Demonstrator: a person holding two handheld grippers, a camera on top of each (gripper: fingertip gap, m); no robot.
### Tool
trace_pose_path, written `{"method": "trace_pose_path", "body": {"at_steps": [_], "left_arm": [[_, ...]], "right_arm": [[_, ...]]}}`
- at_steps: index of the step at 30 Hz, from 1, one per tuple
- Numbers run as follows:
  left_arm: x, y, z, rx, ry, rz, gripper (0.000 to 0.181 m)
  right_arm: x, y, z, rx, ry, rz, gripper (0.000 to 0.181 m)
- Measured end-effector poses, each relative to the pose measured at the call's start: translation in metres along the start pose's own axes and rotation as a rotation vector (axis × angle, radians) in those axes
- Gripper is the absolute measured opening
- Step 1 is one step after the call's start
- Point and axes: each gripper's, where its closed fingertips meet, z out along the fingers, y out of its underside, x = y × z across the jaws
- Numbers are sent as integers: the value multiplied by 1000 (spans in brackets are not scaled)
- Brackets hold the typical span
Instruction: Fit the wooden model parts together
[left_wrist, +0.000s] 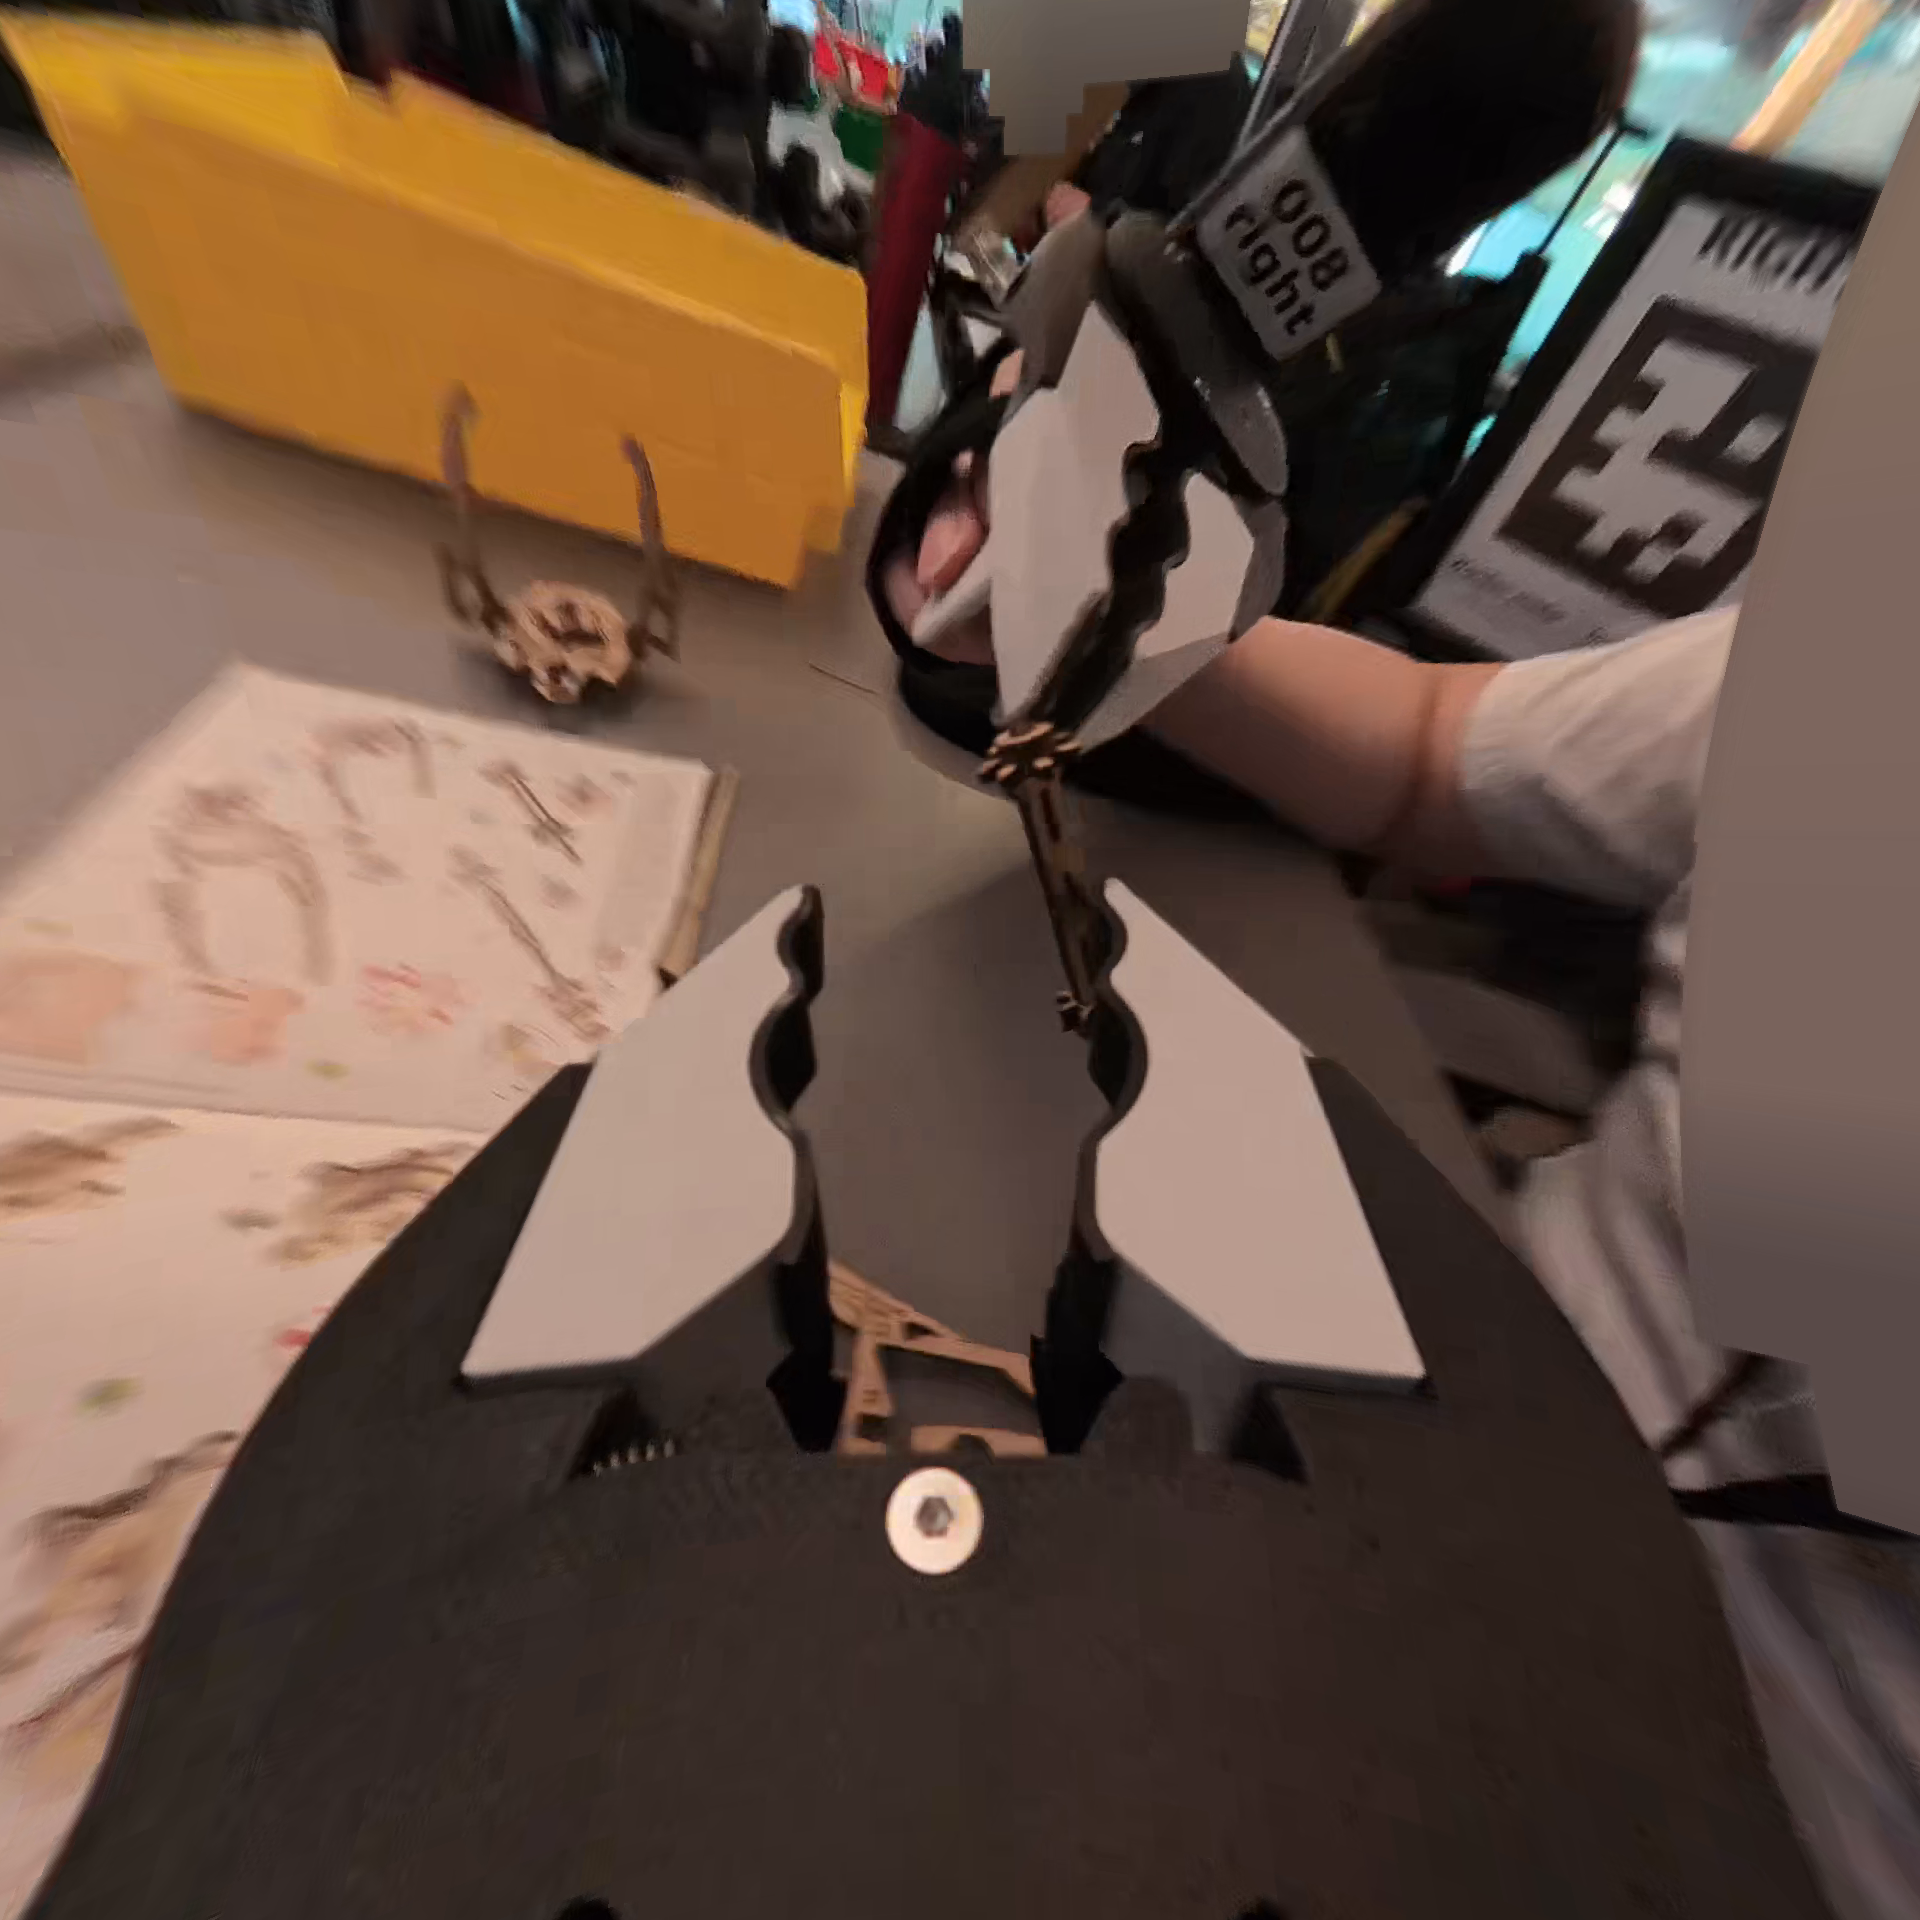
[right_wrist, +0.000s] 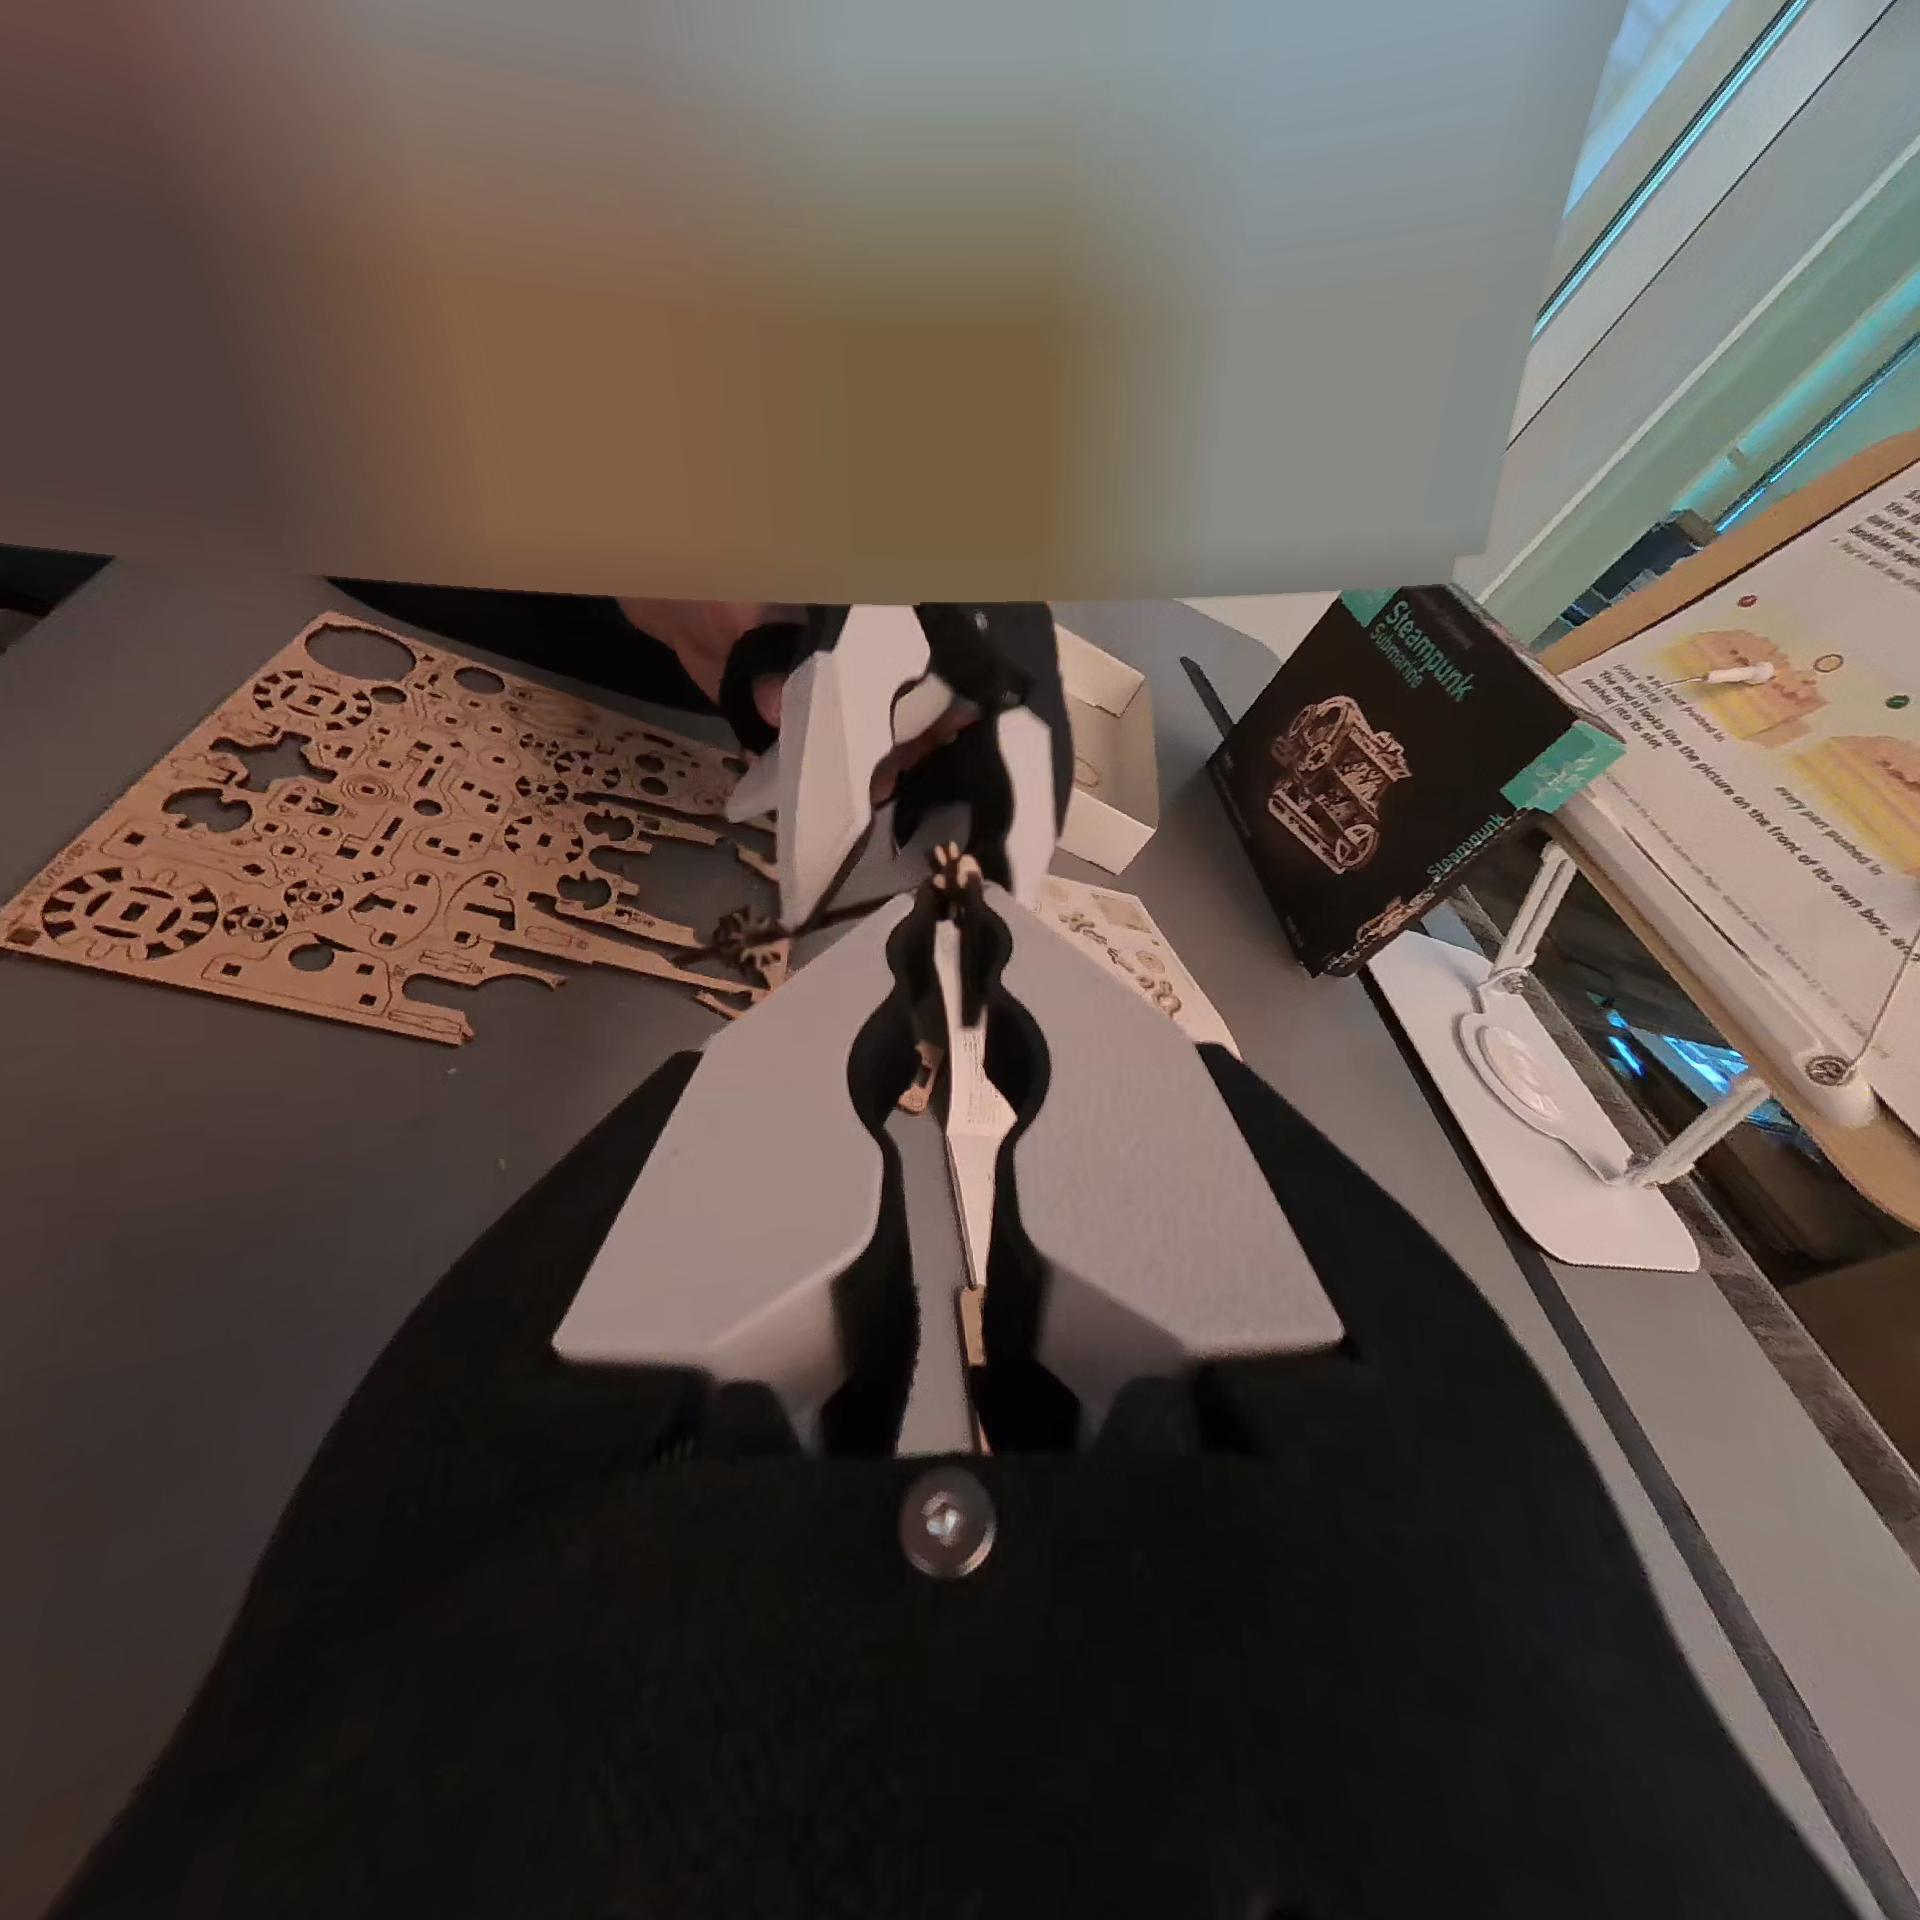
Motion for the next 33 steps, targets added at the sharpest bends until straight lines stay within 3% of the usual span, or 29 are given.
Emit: {"method": "trace_pose_path", "body": {"at_steps": [5,14,18,29,33], "left_arm": [[6,-17,-16,58,-108,391,38],[13,-14,-14,-7,-262,771,13],[21,-20,-12,16,-278,806,28],[38,-18,-10,15,-250,932,5],[37,-12,-6,-16,-251,948,7]], "right_arm": [[-5,3,3,-7,-28,5,1],[-9,-14,0,147,-114,163,1],[-11,-18,-1,204,-186,269,1],[-18,-20,-1,227,-256,302,1],[-21,-16,0,209,-284,305,1]]}}
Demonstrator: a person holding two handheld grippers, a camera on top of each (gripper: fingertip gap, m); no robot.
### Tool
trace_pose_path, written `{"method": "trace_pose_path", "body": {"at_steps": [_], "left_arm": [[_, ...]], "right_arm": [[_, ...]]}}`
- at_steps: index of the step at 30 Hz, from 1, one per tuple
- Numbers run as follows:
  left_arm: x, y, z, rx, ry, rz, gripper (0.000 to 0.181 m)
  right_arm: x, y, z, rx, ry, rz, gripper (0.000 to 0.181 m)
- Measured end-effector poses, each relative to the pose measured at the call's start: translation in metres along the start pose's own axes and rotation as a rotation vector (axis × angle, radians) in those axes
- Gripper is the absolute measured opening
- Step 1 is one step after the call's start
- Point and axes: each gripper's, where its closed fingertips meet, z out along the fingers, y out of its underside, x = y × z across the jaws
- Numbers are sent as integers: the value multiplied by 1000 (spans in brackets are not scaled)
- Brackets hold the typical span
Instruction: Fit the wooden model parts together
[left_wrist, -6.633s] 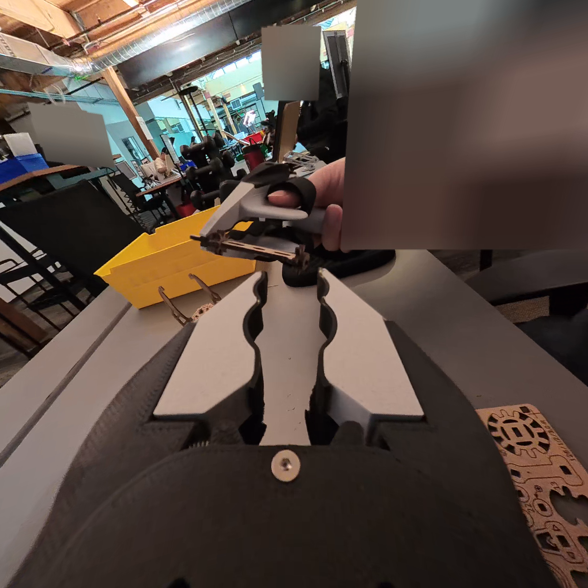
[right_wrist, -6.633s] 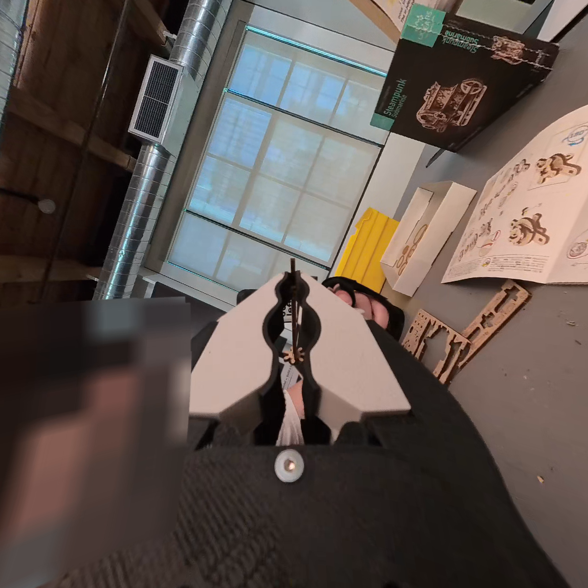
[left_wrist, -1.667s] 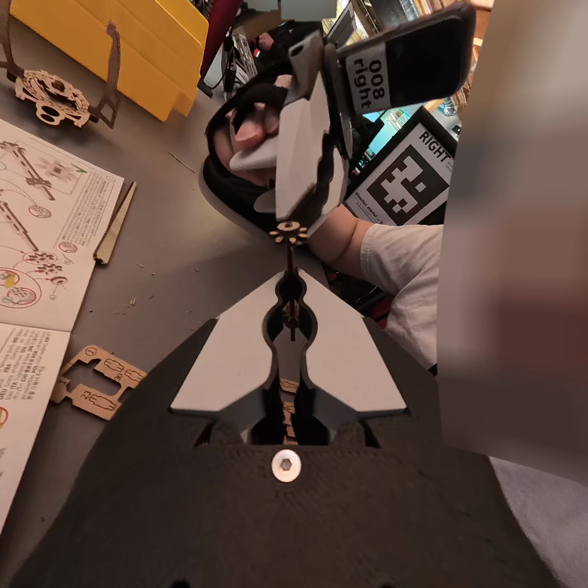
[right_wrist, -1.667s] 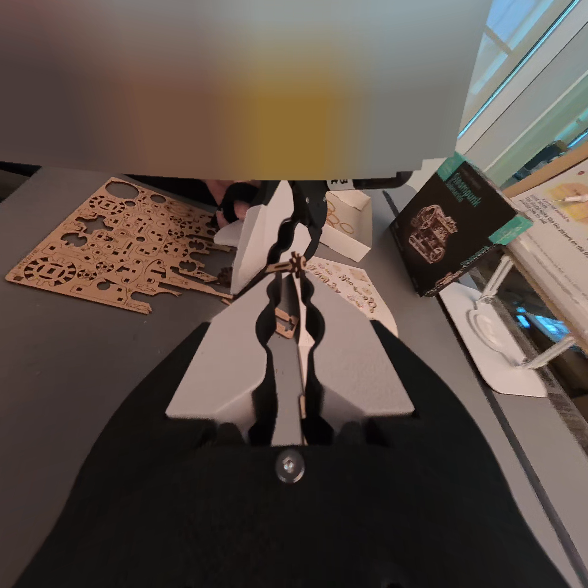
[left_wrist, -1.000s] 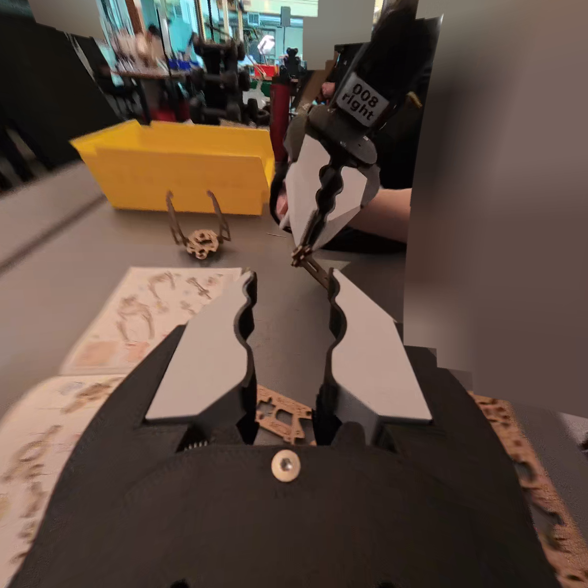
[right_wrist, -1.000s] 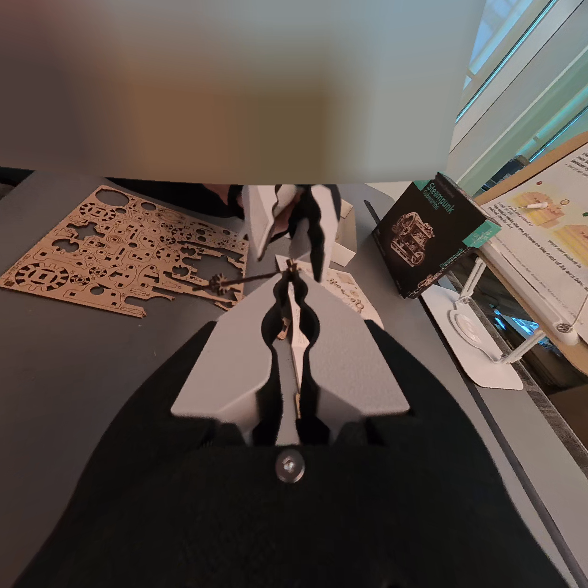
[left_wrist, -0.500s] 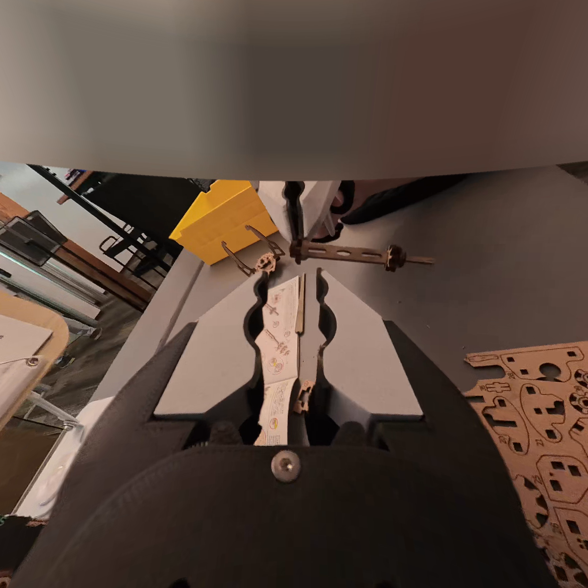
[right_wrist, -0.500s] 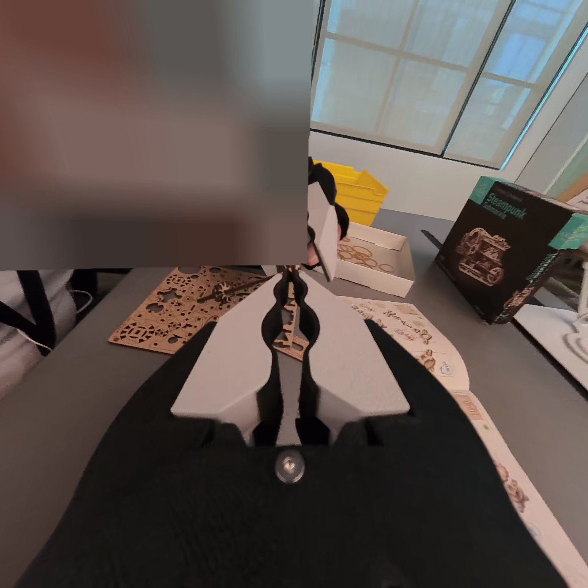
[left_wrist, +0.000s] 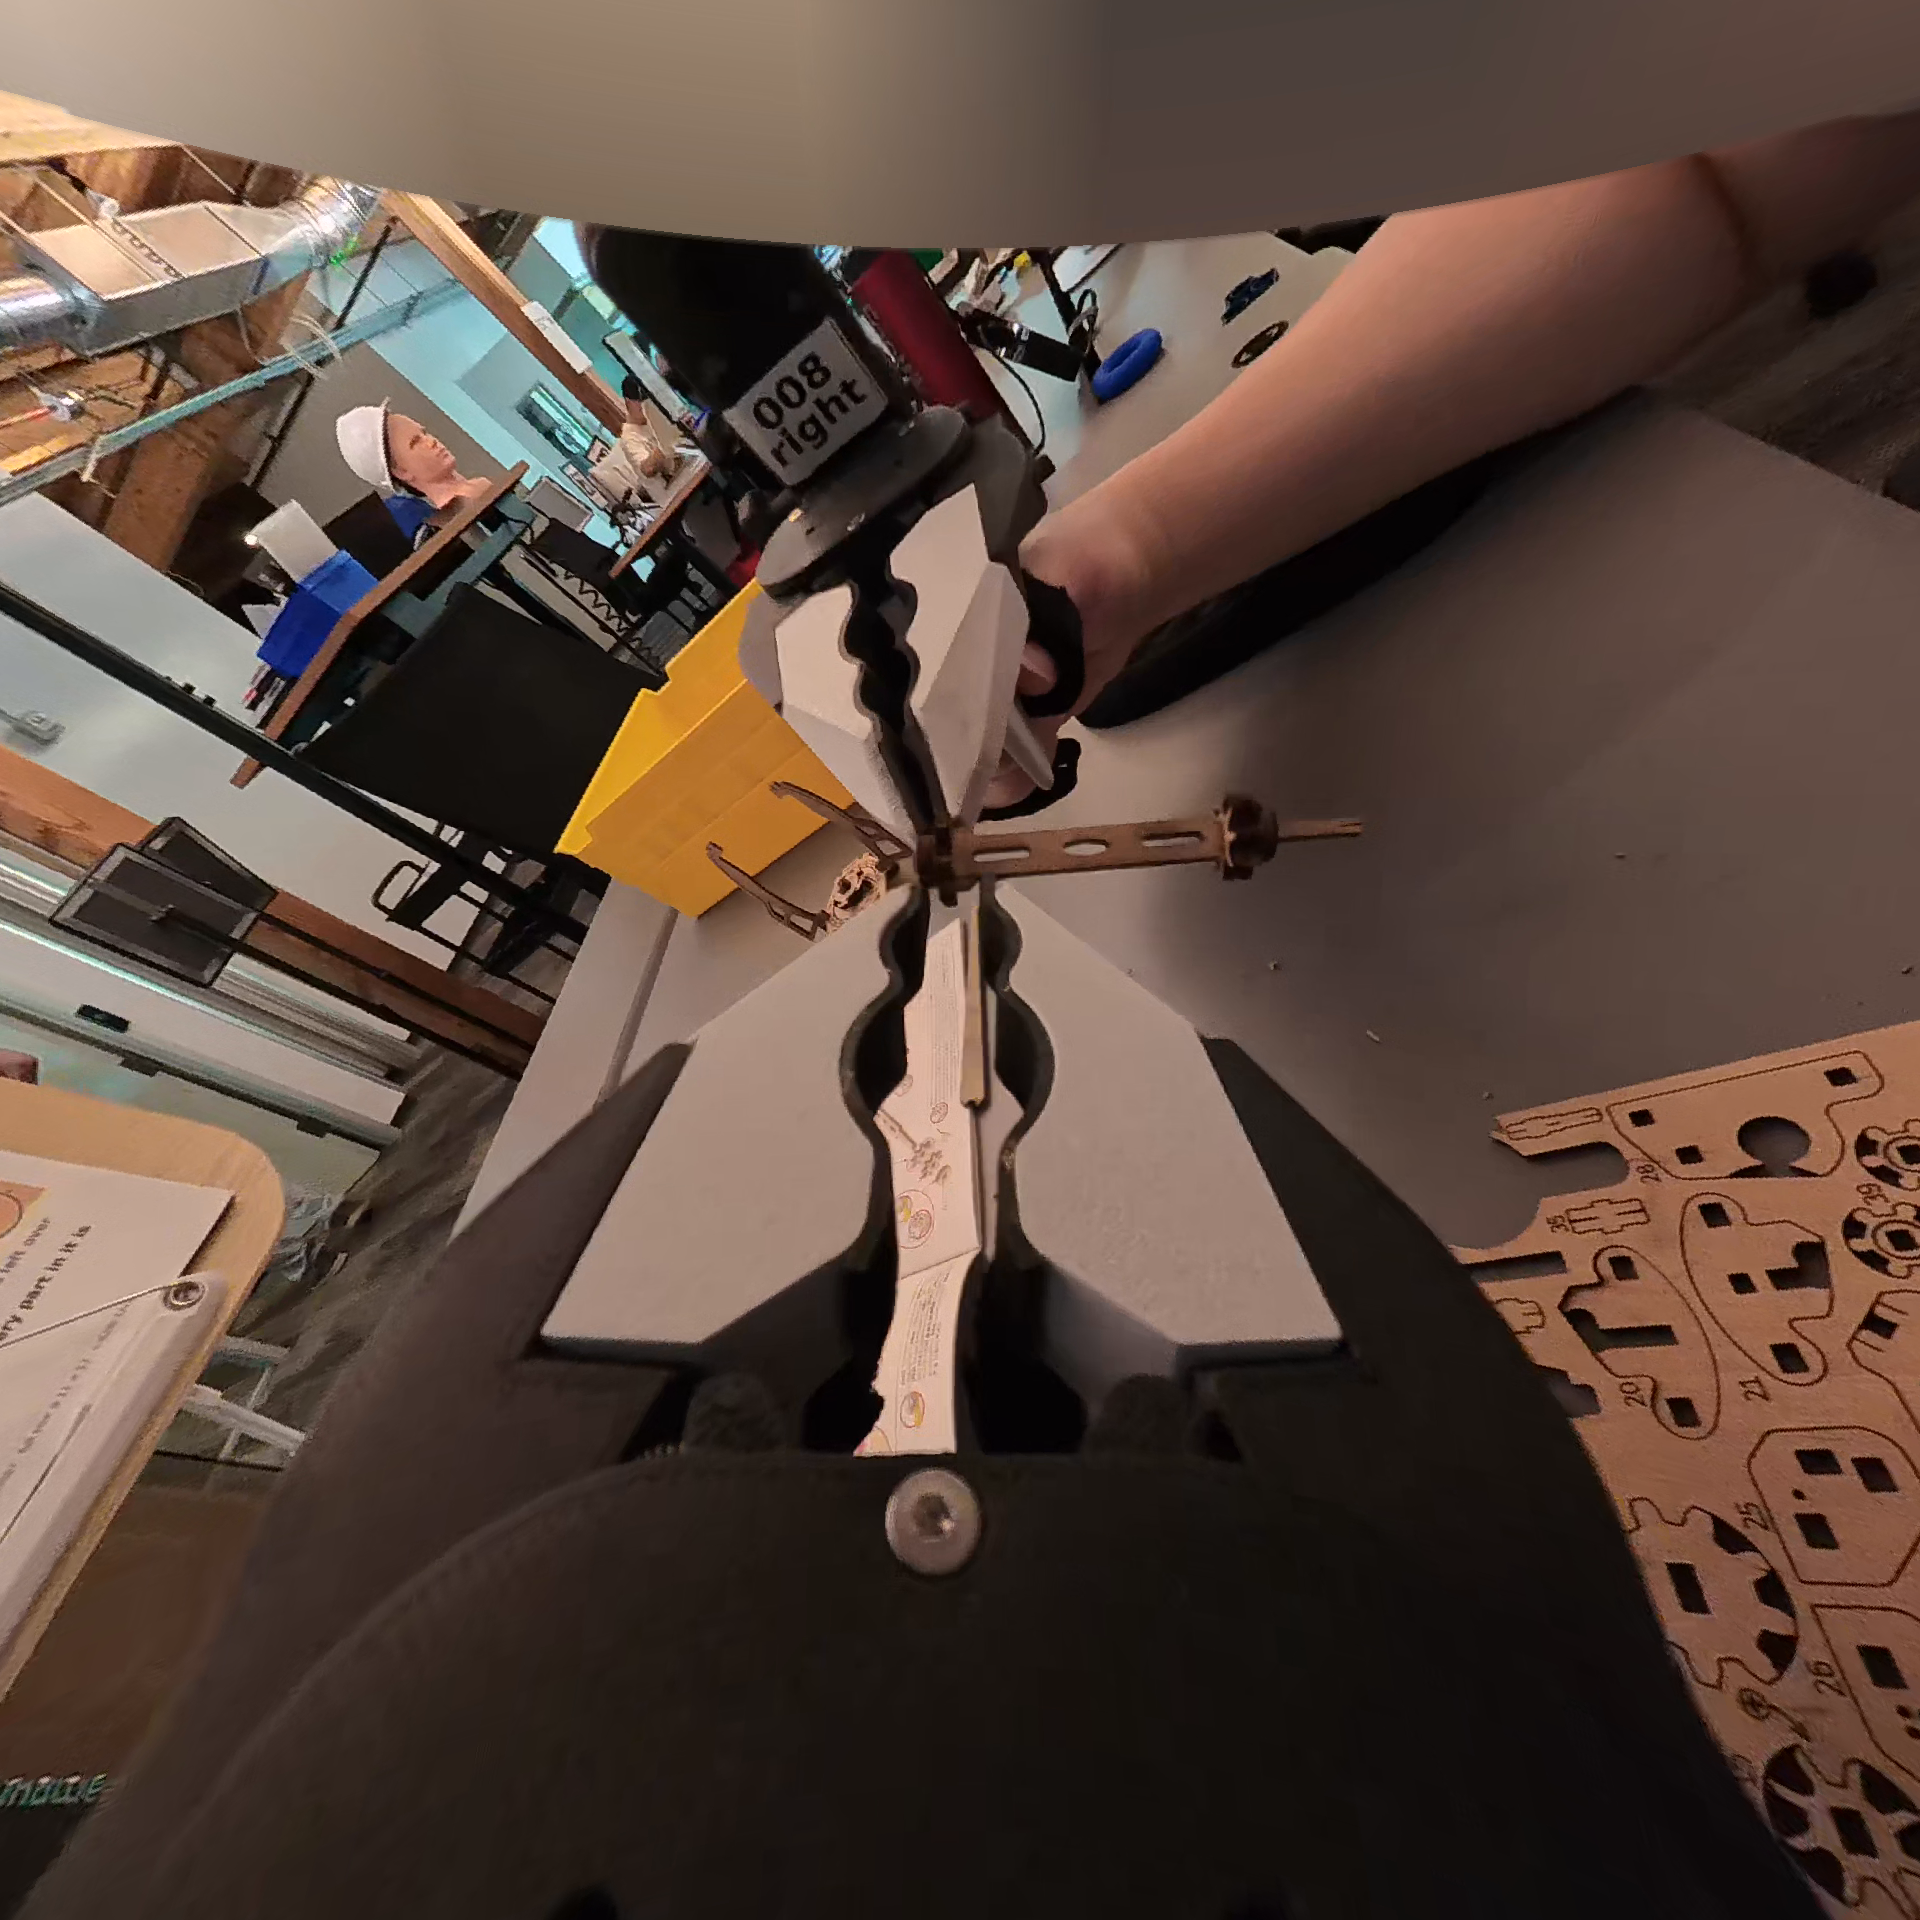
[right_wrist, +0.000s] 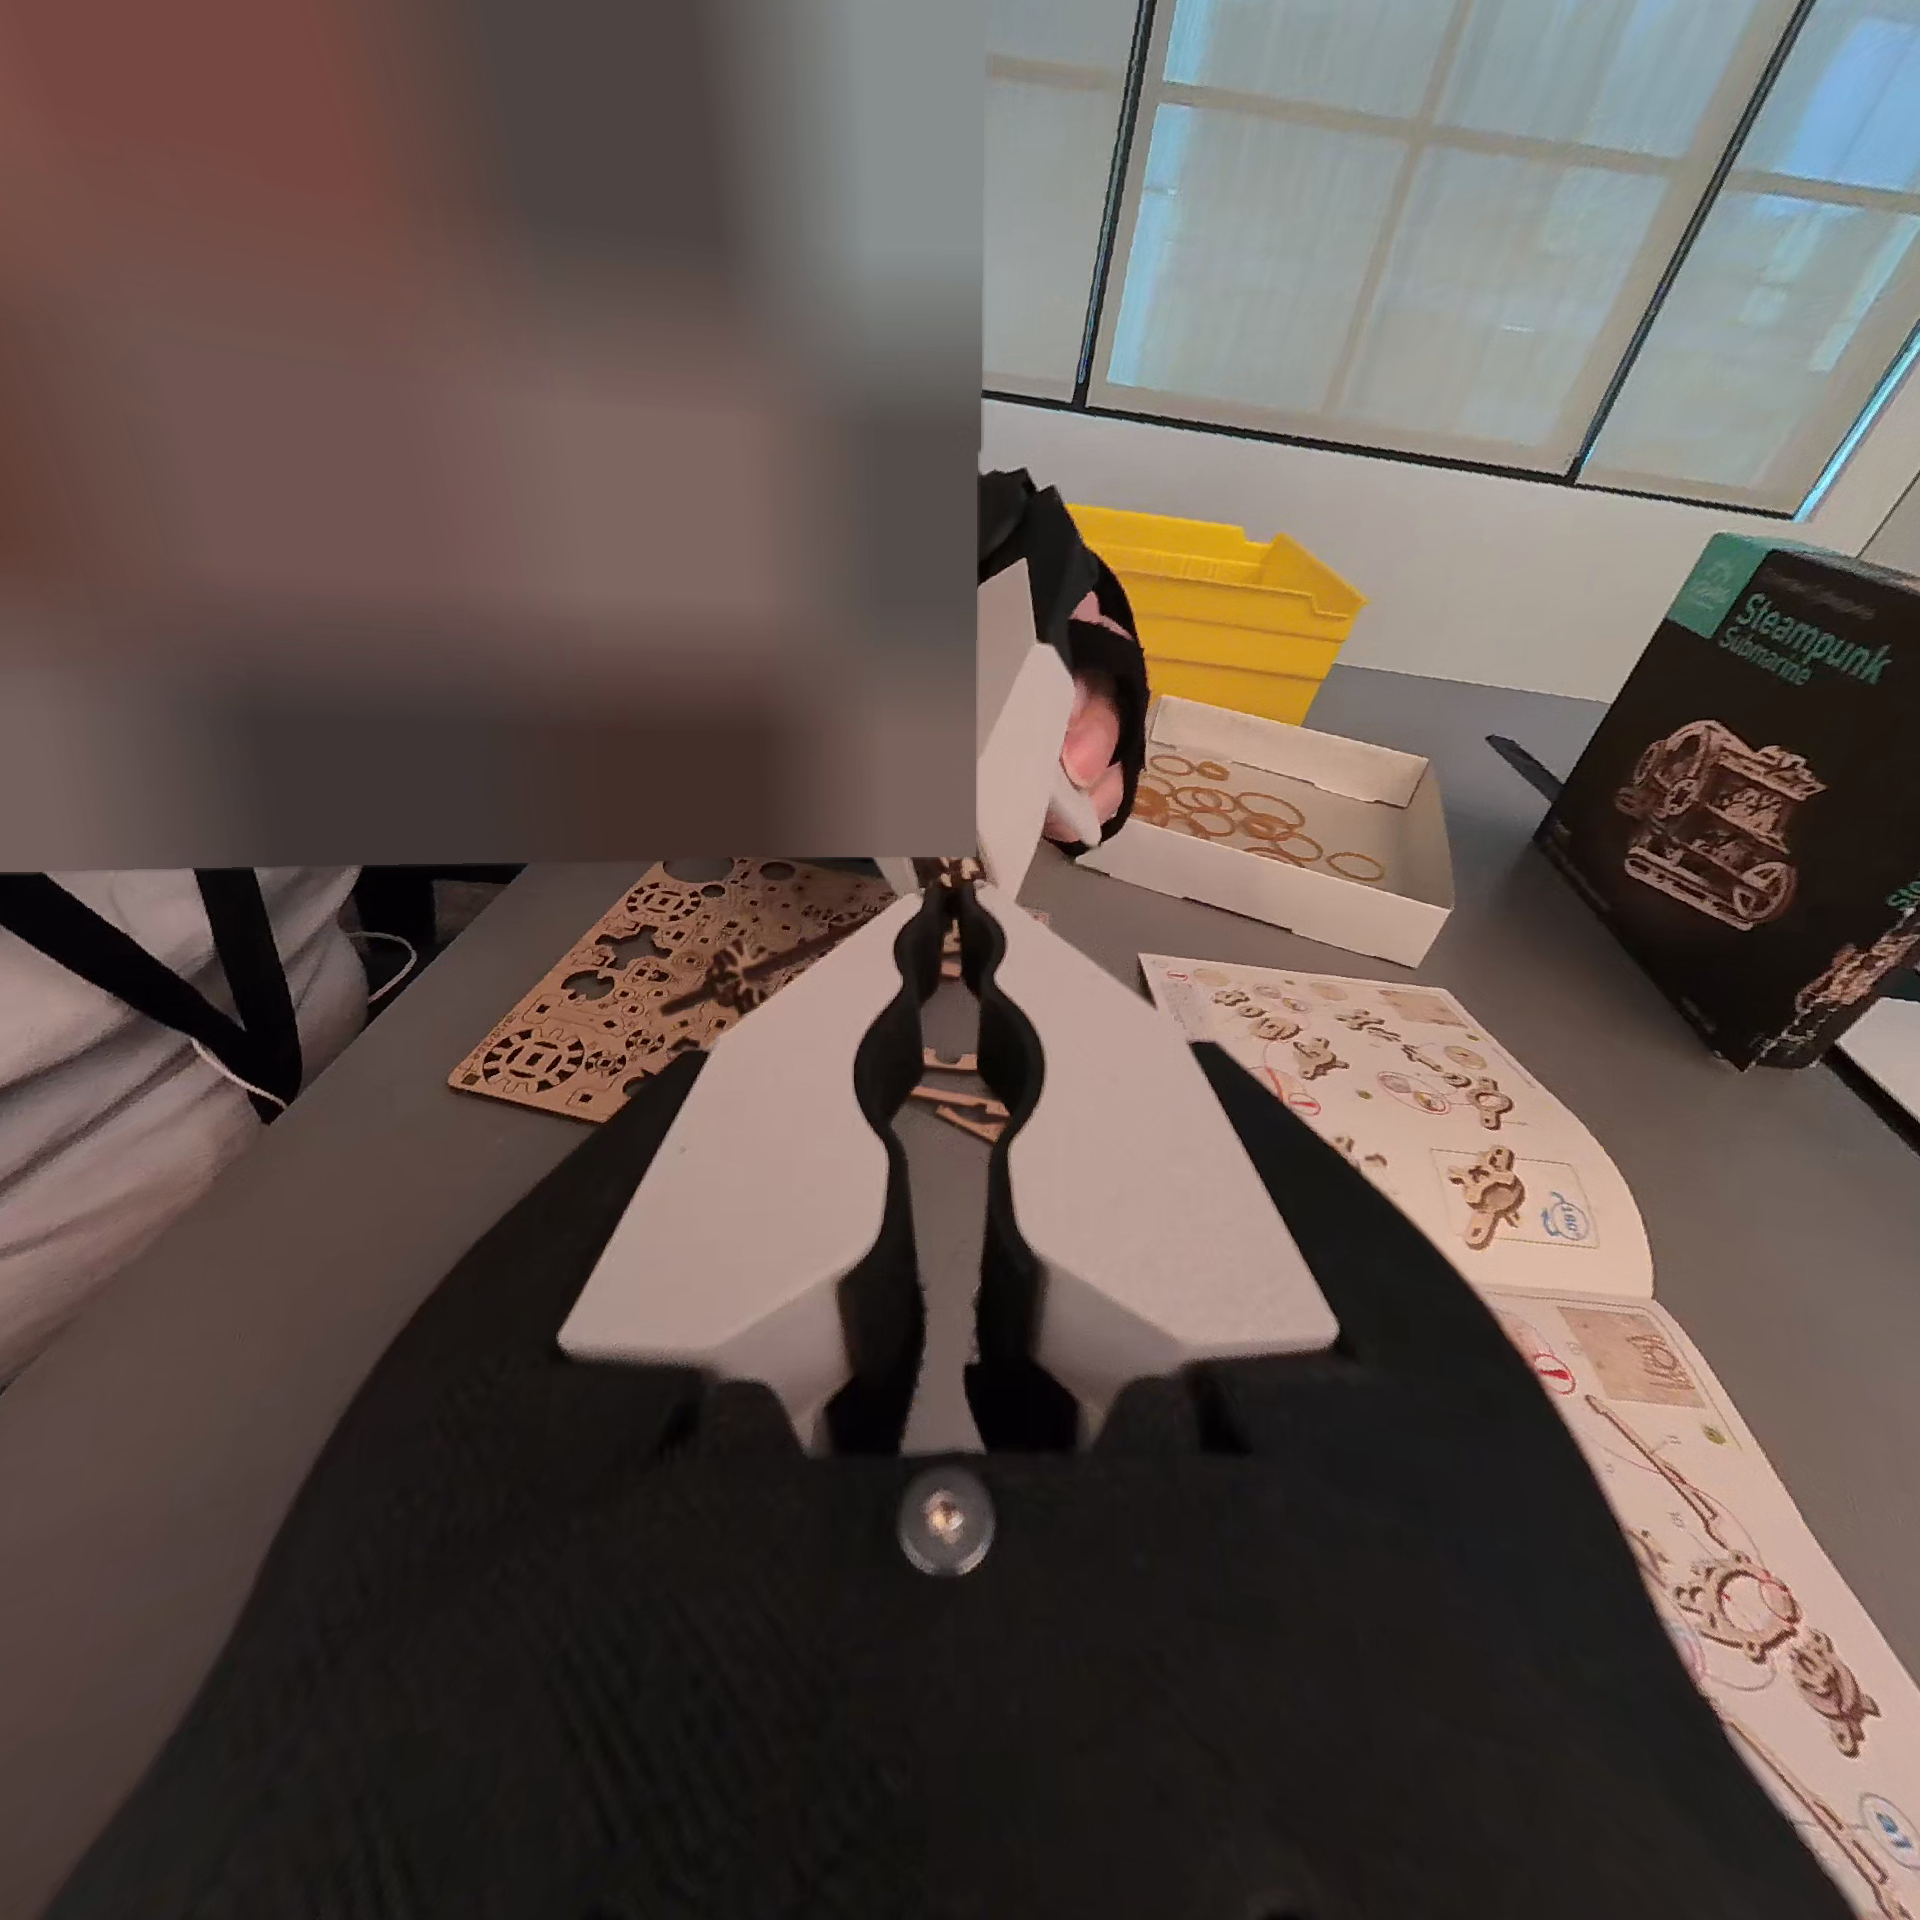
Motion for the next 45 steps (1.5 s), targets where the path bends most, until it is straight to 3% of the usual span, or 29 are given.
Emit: {"method": "trace_pose_path", "body": {"at_steps": [10,25,31,36,40,42,45], "left_arm": [[6,2,1,-15,45,-25,8],[14,24,9,-119,49,81,0],[-4,36,10,-189,-44,10,0],[-20,55,7,-296,-125,-44,0],[-28,61,5,-338,-170,-80,0],[-28,60,5,-337,-169,-98,0],[-30,60,5,-330,-181,-106,1]], "right_arm": [[-2,5,0,-28,-26,5,1],[-2,20,4,-136,-10,-41,1],[18,21,1,-115,62,149,3],[37,26,2,-99,128,468,25],[42,44,13,-168,205,561,23],[41,45,19,-171,214,588,10],[45,49,19,-178,267,583,5]]}}
